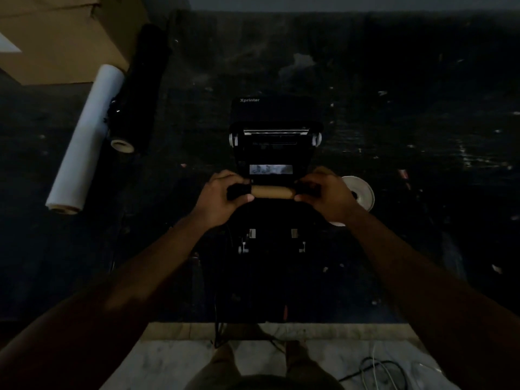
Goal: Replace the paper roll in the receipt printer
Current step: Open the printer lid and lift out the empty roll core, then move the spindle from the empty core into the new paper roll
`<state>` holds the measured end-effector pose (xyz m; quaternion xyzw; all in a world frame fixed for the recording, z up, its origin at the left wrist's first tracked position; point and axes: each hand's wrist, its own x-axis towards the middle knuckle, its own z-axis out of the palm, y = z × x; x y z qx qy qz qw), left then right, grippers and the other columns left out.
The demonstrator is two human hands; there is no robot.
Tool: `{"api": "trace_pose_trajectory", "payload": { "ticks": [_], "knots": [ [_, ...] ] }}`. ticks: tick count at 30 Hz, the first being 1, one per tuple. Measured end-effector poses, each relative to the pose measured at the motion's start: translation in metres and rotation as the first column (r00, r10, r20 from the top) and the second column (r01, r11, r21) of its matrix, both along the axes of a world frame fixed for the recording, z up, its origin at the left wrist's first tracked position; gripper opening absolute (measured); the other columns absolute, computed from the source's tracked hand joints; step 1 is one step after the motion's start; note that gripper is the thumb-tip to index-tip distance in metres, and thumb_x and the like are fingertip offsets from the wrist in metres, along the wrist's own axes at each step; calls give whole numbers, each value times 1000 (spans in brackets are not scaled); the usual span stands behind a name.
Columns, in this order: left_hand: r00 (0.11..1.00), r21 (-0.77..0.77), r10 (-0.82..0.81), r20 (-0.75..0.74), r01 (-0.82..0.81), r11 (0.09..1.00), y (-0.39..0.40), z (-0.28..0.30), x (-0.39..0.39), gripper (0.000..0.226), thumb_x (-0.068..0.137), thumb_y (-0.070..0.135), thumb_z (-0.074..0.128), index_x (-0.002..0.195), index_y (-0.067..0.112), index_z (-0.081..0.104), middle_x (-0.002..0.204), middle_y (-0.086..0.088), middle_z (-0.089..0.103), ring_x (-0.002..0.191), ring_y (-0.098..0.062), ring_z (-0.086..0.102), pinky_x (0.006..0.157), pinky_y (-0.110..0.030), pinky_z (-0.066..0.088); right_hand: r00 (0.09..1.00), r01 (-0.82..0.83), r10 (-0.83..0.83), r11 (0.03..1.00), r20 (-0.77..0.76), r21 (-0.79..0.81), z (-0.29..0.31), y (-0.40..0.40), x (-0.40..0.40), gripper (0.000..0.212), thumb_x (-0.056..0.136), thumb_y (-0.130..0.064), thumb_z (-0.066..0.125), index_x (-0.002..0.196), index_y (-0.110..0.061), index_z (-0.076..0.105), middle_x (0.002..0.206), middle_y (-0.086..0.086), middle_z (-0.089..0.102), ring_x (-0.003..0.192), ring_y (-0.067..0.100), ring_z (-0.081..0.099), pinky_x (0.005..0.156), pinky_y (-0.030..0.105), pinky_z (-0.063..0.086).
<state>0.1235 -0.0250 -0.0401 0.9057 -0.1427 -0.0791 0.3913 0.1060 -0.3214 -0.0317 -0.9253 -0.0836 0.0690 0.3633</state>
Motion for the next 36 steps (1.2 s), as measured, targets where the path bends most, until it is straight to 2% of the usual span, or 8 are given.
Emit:
{"api": "trace_pose_trajectory", "payload": {
  "ticks": [3, 7, 11, 16, 23, 26, 30, 36],
  "knots": [
    [979, -285, 60, -197, -116, 951, -4, 19, -7, 22, 92, 17, 75, 113, 23, 71, 103, 5, 74, 101, -3, 69, 98, -28, 54, 986, 134, -95, 940, -137, 312, 14, 0, -10, 29, 80, -25, 82, 107, -25, 73, 107, 1, 72, 99, 16, 71, 90, 34, 55],
    [903, -516, 197, -381, -384, 765, -20, 26, -35, 20, 95, 17, 72, 115, 18, 72, 98, -2, 80, 97, -21, 77, 89, -34, 60, 931, 350, -190, 713, -313, 608, 22, 17, -36, 31, 88, -14, 73, 119, -12, 70, 104, 7, 77, 97, 21, 74, 89, 34, 58],
    [797, -519, 338, -501, -589, 619, -49, 21, -87, 27, 93, 18, 75, 115, 3, 68, 99, -14, 79, 94, -30, 78, 77, -34, 62, 802, 586, -469, 493, -371, 643, 5, 35, -84, 27, 87, -12, 75, 112, -9, 68, 102, 15, 76, 93, 29, 75, 87, 42, 60],
    [688, -489, 356, -632, -711, 505, -69, 12, -124, 16, 89, 13, 78, 103, 7, 72, 80, -1, 80, 81, -22, 76, 84, -41, 60, 669, 686, -649, 351, -363, 637, -9, 42, -130, 18, 80, -21, 82, 87, -11, 68, 88, 12, 76, 87, 25, 75, 87, 47, 59],
    [656, -469, 328, -680, -733, 492, -79, 11, -131, 11, 89, 15, 78, 98, 10, 75, 86, -6, 78, 80, -20, 76, 81, -31, 62, 604, 734, -732, 354, -317, 580, -15, 2, -155, 16, 85, -19, 79, 96, -9, 75, 90, 7, 77, 85, 15, 74, 76, 33, 59],
    [705, -462, 335, -625, -681, 568, -88, 11, -131, 8, 88, 16, 79, 95, 15, 75, 81, -2, 79, 81, -22, 76, 80, -32, 62, 619, 778, -772, 580, -141, 242, -35, -41, -168, 33, 83, -29, 80, 113, -16, 71, 99, -6, 73, 91, 8, 71, 83, 25, 54],
    [785, -445, 303, -540, -572, 689, -111, 9, -130, 8, 88, 17, 80, 94, 16, 74, 75, -2, 78, 76, -22, 74, 75, -32, 60, 724, 680, -690, 712, 8, -173, -76, -84, -170, 34, 82, -33, 77, 109, -12, 74, 105, 11, 72, 100, 30, 68, 84, 35, 53],
    [840, -417, 266, -474, -480, 772, -148, 6, -128, 14, 89, 13, 78, 96, 3, 70, 80, -22, 73, 70, -20, 68, 68, -25, 56, 792, 587, -611, 759, 5, -281, -95, -106, -163, 30, 75, -24, 80, 101, -11, 74, 100, 15, 63, 96, 37, 61, 82, 41, 51]
  ]
}}
